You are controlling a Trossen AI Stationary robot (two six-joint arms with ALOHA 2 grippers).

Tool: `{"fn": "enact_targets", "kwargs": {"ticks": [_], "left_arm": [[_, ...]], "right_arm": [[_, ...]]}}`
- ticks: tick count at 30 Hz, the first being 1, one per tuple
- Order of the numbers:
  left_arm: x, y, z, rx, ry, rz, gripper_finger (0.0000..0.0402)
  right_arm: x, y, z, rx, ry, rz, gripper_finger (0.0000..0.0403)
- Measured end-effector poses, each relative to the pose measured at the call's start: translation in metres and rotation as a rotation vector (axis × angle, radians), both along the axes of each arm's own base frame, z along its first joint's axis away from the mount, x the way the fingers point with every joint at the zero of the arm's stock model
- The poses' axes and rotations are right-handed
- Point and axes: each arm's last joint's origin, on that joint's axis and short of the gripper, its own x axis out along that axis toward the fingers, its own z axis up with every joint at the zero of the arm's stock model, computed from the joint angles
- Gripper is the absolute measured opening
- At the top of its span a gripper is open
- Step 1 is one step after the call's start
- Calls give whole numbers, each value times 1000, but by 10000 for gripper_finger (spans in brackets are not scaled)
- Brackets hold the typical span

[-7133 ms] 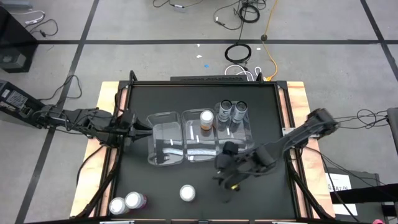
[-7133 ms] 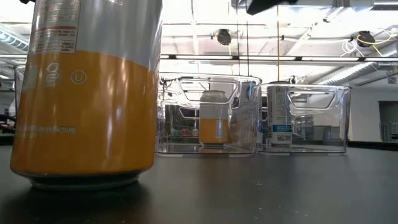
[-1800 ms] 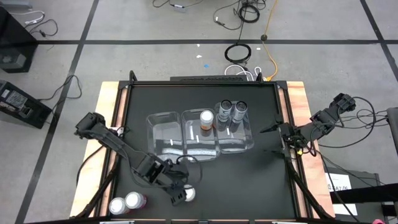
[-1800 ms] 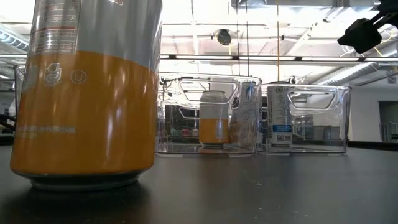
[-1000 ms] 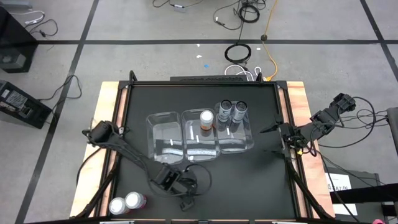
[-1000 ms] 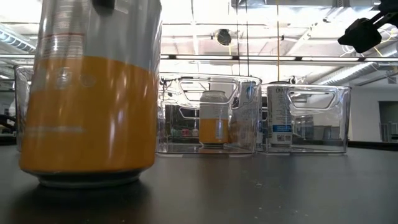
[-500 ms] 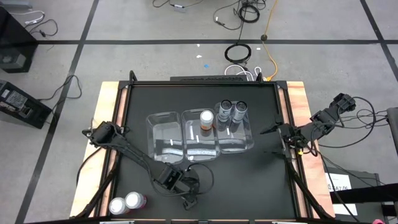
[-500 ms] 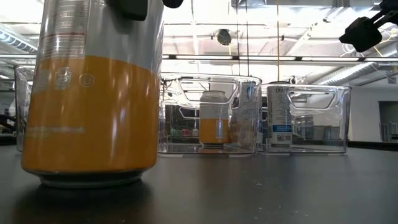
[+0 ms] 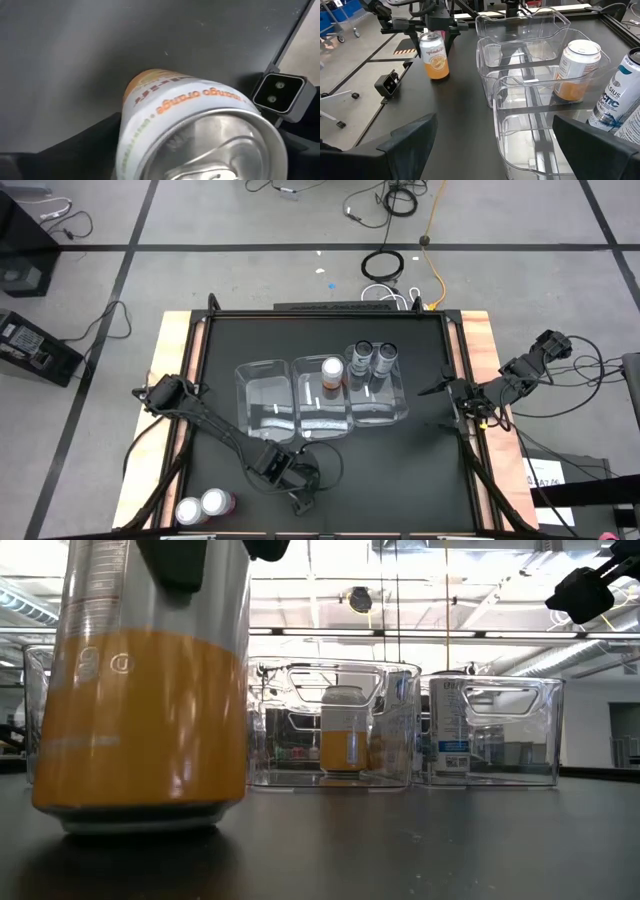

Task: Sort soda cans
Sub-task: Put the orange soda can into the center transparent bin

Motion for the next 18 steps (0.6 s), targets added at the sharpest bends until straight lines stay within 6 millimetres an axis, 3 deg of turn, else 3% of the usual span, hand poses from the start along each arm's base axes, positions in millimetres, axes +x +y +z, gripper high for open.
{"fn": "enact_targets", "kwargs": {"ticks": [4, 12, 18], "left_arm": [[1, 2, 0, 2, 5, 6, 325], [3, 9, 9, -96, 30, 46, 323], [12, 11, 26, -131, -21, 18, 322]], "right_arm": [[0, 0, 0, 0, 0, 0, 389], [0, 0, 0, -1, 1, 0, 389], [0, 0, 0, 0, 1, 0, 389]]}}
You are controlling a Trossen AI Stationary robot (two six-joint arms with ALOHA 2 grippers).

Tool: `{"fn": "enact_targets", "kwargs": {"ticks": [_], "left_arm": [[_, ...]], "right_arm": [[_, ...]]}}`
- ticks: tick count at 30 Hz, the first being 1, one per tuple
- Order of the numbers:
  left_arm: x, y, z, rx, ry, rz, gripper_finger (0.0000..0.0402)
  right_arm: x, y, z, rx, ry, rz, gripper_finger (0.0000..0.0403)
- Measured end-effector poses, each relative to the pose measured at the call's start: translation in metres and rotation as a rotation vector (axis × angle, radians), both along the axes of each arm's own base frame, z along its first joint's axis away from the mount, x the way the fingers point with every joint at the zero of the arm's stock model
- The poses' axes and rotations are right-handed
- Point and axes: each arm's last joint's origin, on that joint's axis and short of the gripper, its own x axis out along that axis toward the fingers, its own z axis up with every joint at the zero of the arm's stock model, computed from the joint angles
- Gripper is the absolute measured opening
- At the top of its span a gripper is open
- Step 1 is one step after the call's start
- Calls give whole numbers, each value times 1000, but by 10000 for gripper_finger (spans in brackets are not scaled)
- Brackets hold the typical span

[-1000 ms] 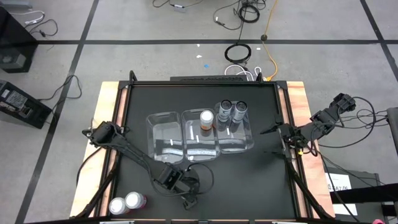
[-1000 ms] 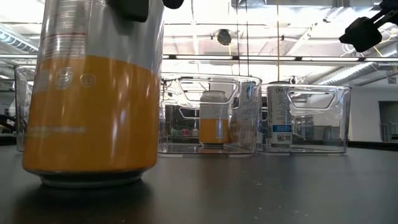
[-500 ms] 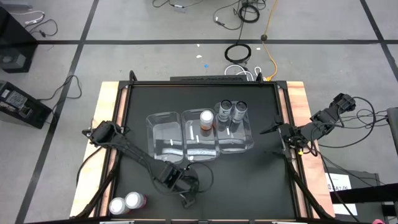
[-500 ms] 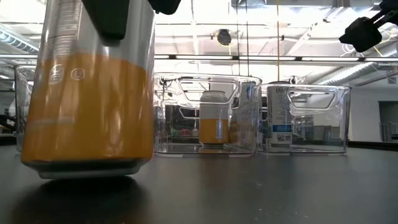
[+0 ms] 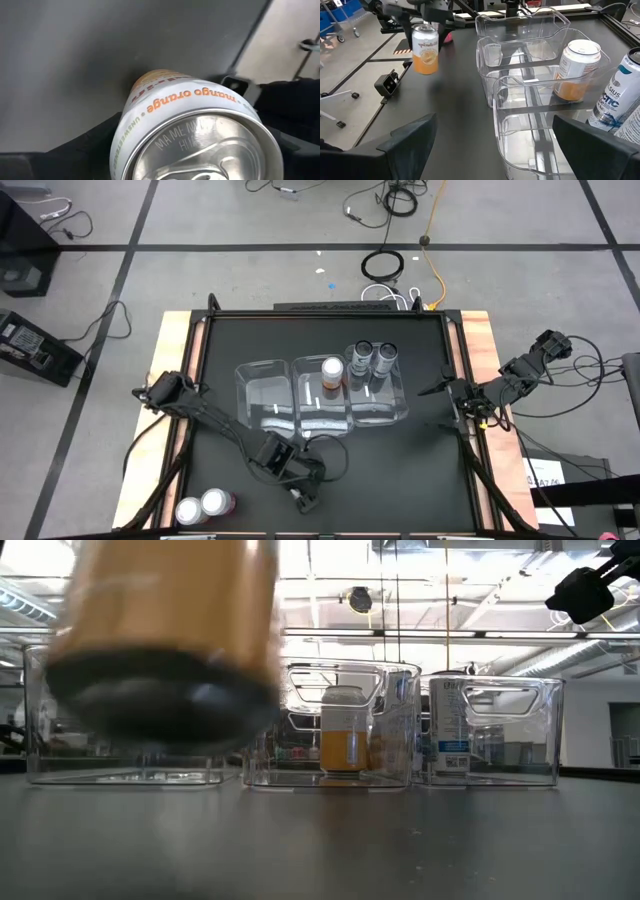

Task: Sort soda cans
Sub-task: Put the orange soda can into the center transparent bin

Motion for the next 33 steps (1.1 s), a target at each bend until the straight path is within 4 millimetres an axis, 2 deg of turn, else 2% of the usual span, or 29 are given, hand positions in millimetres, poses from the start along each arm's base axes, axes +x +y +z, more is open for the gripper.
{"fn": "enact_targets", "kwargs": {"ticks": [7, 12, 18, 22, 28, 33], "left_arm": [[16, 9, 31, -13, -119, -39, 321], [23, 32, 59, 41, -144, -85, 321], [26, 74, 91, 143, -148, -178, 321], [26, 105, 105, 217, -141, -239, 321], [18, 156, 105, 305, -9, -313, 321], [20, 194, 105, 360, -37, -396, 321]], "right_arm": [[0, 1, 0, 3, 0, 30, 389], [0, 1, 0, 4, 0, 30, 389], [0, 1, 0, 4, 0, 29, 389], [0, 1, 0, 6, 0, 28, 389], [0, 1, 0, 6, 0, 27, 389], [0, 1, 0, 6, -1, 25, 389]]}}
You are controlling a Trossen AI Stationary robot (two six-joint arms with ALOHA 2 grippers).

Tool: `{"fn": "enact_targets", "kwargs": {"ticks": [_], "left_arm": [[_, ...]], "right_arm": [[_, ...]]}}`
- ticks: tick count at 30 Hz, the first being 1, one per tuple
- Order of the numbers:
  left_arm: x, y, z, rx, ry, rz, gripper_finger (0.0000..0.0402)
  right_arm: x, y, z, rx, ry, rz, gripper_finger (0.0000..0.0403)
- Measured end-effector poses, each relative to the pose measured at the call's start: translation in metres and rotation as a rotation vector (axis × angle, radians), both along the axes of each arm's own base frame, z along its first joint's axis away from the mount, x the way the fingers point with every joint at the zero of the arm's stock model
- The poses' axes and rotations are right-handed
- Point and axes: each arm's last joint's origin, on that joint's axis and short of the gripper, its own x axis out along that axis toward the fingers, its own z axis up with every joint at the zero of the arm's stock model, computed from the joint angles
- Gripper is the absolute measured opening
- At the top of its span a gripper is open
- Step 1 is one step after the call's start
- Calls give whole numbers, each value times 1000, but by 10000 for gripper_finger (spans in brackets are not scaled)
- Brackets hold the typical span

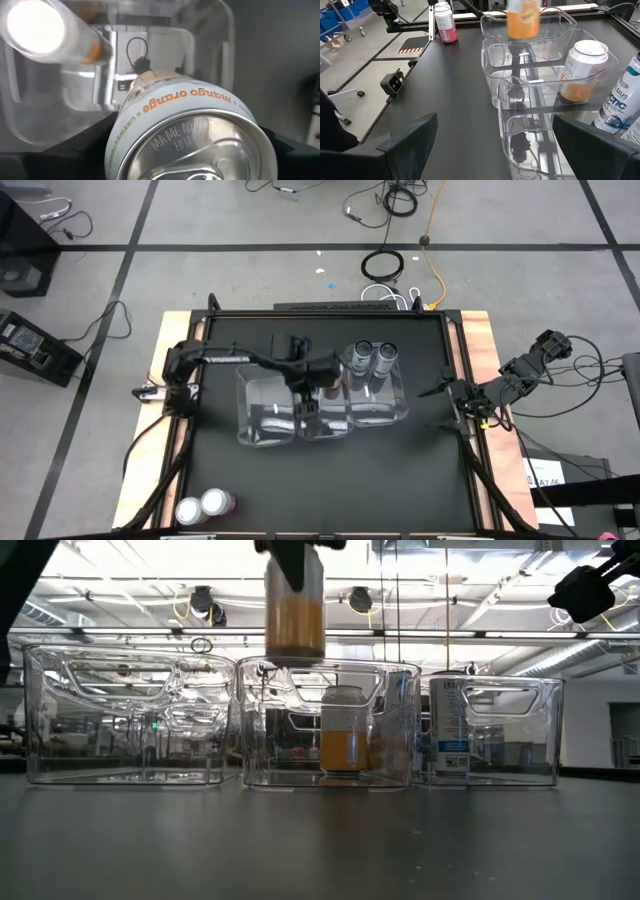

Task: Sort soda cans
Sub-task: Put the orange soda can into the center transparent bin

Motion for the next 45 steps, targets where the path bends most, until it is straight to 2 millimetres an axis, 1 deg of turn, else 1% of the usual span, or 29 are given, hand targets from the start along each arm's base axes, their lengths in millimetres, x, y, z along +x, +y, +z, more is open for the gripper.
{"fn": "enact_targets", "kwargs": {"ticks": [4, 7, 13, 20, 23, 26, 29, 33, 38, 45], "left_arm": [[-1, 28, -3, 26, -1, -26, 321], [-3, 44, -13, 38, 28, -47, 321], [-2, 62, -41, 13, 42, -96, 321], [-4, 84, -73, 4, 45, -87, 321], [-5, 92, -84, 6, 37, -81, 321], [-7, 96, -92, 9, 46, -97, 321], [-5, 98, -96, 19, 21, -106, 321], [-3, 99, -101, 28, -8, -104, 328], [-4, 99, -112, 27, -3, -102, 335], [-3, 99, -114, 33, -17, -103, 337]], "right_arm": [[0, 0, 0, 2, 0, -5, 389], [0, 0, 0, 2, 0, -5, 389], [0, 0, 0, 2, 0, -5, 389], [0, 0, 0, -1, -2, -13, 389], [0, 0, 0, -1, -2, -13, 389], [0, 0, 0, 0, -3, -12, 389], [0, -1, 0, -1, -4, -26, 389], [0, -2, -1, -4, -4, -60, 389], [-1, -2, -1, -2, -3, -63, 389], [-1, -2, -1, -2, -4, -63, 389]]}}
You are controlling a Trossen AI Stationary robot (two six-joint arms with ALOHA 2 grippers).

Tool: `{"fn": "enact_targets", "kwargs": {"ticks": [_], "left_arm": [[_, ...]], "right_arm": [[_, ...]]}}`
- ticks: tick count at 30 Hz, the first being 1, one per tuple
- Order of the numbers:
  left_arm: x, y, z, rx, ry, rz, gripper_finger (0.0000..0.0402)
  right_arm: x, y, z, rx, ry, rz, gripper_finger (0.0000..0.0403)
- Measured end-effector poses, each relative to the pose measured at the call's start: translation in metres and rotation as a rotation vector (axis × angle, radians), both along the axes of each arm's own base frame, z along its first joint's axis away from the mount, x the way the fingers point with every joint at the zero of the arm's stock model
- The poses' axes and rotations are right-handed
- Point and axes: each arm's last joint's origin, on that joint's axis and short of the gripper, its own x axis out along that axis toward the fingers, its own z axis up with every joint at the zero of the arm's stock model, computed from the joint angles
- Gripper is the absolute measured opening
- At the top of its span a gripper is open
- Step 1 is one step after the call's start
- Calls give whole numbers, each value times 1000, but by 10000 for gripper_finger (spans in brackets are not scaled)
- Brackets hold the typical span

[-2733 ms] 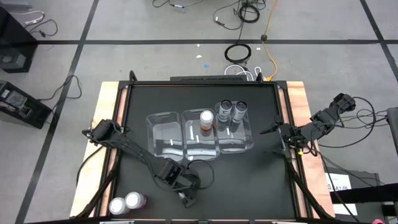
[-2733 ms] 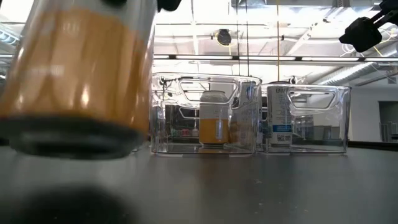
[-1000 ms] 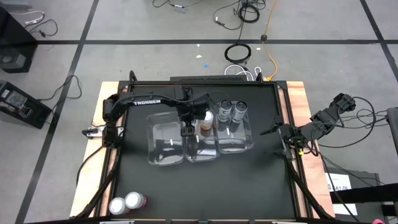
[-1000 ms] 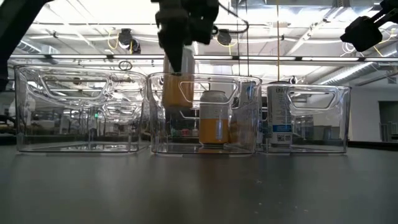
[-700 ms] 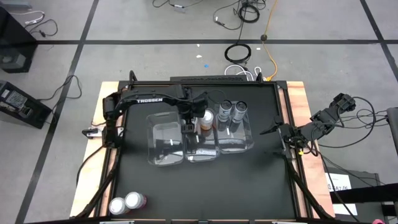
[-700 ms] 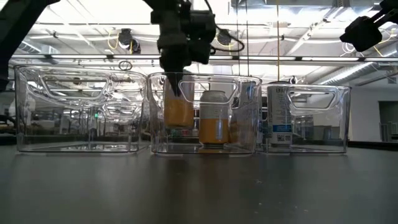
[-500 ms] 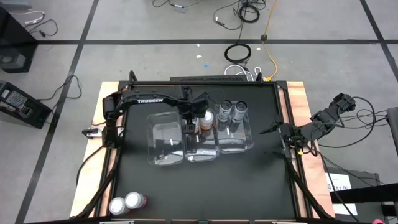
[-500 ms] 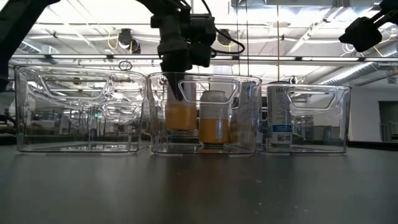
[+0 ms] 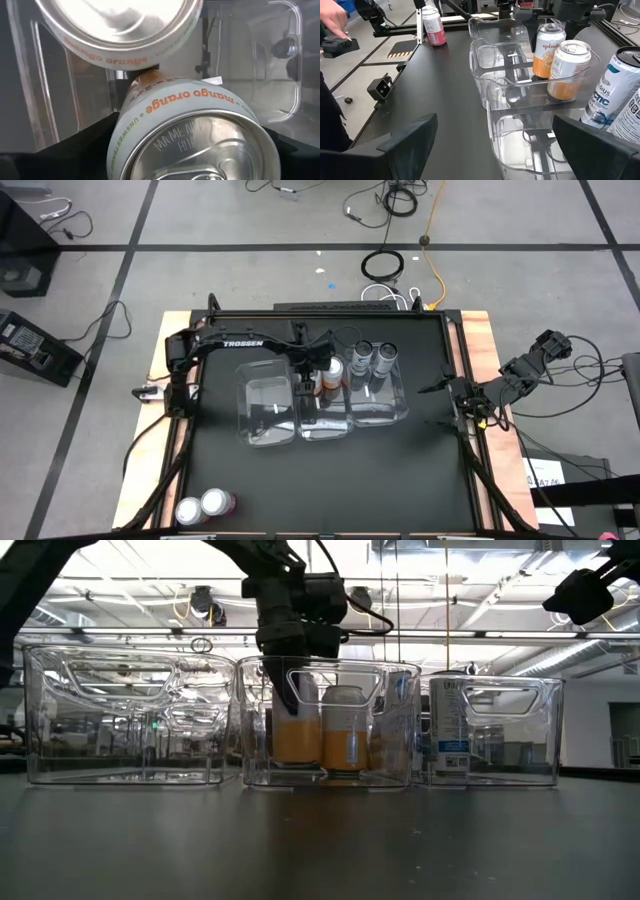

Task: Sort soda cans
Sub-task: Put the orange soda can into the center transparent bin

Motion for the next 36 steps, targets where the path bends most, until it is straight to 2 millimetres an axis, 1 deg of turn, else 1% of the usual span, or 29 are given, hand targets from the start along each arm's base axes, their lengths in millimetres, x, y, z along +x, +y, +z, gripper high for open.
{"fn": "enact_targets", "kwargs": {"ticks": [5, 9, 21, 28, 36], "left_arm": [[1, 0, 0, 7, -11, 1, 338], [2, 0, 0, -5, -14, 49, 338], [2, 1, 0, 6, -11, 53, 338], [-4, 1, -12, 15, 29, 61, 338], [-3, 0, -12, 18, 17, 59, 340]], "right_arm": [[0, 0, 0, 0, 0, 0, 389], [0, 0, 0, 0, 0, 0, 389], [0, 0, 0, 0, 0, 0, 389], [0, 0, 0, 0, 0, 0, 389], [0, 0, 0, 0, 0, 0, 389]]}}
